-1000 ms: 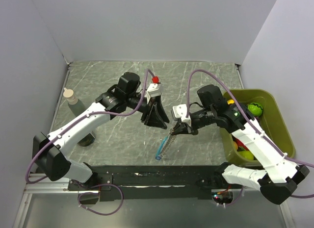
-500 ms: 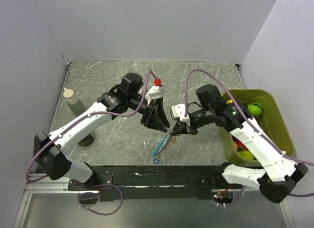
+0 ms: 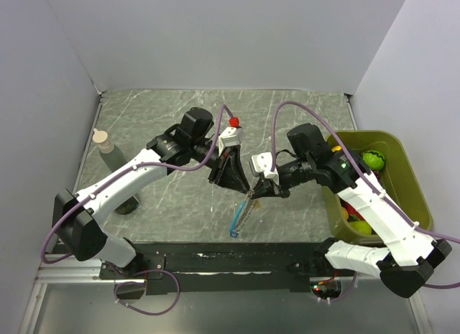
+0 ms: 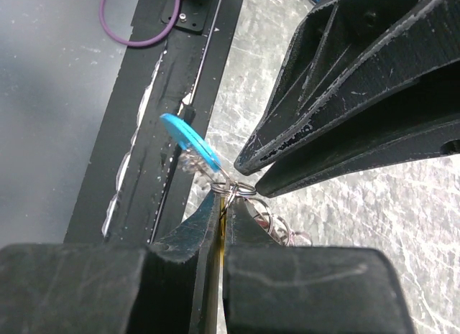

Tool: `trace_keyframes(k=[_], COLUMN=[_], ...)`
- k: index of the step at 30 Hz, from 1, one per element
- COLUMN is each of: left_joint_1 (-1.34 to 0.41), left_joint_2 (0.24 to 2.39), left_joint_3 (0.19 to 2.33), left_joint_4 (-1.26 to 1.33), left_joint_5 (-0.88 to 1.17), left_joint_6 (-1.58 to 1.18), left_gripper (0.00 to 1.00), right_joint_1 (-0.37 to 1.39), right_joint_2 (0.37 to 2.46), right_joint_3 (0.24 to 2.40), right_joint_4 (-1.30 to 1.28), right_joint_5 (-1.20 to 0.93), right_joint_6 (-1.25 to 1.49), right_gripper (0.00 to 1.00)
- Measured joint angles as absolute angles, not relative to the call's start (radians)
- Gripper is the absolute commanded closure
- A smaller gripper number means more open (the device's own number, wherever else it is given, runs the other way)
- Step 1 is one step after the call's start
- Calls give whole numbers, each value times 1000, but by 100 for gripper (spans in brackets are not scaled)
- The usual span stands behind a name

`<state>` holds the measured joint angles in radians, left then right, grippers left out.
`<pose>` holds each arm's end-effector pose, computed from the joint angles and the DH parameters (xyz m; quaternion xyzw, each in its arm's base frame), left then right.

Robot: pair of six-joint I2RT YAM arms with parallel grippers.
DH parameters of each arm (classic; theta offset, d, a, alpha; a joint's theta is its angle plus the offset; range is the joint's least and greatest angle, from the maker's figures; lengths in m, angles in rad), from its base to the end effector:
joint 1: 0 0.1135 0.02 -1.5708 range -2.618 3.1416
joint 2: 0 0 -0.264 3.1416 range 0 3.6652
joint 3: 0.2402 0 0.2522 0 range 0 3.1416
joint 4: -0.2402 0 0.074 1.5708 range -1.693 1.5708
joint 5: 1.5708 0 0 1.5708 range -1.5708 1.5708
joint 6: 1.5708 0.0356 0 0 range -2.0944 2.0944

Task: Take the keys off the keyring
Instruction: Remove the key from the keyring.

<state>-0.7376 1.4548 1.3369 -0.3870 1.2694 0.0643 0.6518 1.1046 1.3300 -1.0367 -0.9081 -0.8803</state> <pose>0.2094 -0.2362 0.3656 0.5481 0.5210 -0.6172 0.2175 0.1362 0.1392 0.3930 -0.6958 0.4888 0.3667 0.3774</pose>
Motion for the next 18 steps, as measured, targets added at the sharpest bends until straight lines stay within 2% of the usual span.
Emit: trace_keyframes(k=[2, 9, 11, 12, 13, 18], left_joint_1=[-738, -737, -737, -737, -737, -737], left_joint_2=[1457, 1458, 1458, 1458, 1458, 1458], left_joint_3=[1338, 1338, 1338, 1338, 1338, 1338], left_joint_4=[-387, -387, -387, -387, -387, -386], left_joint_5=[1274, 1288, 1288, 1288, 1290, 1303], left_joint_6=[64, 65, 65, 65, 65, 64], left_gripper=[83, 87, 84, 75, 71, 61], right_joint_1=[652, 652, 652, 652, 652, 652], right_joint_2=[1104, 1104, 1104, 1104, 1104, 1104], right_joint_3=[1330, 1330, 1330, 1330, 1330, 1330], right_joint_4=[-1037, -1036, -1035, -1034, -1033, -1031], right_joint_5=[-908, -905, -902, -901, -898, -875], right_joint_6=[-880, -876, -872, -870, -867, -854], right_gripper=[100, 100, 100, 100, 100, 100])
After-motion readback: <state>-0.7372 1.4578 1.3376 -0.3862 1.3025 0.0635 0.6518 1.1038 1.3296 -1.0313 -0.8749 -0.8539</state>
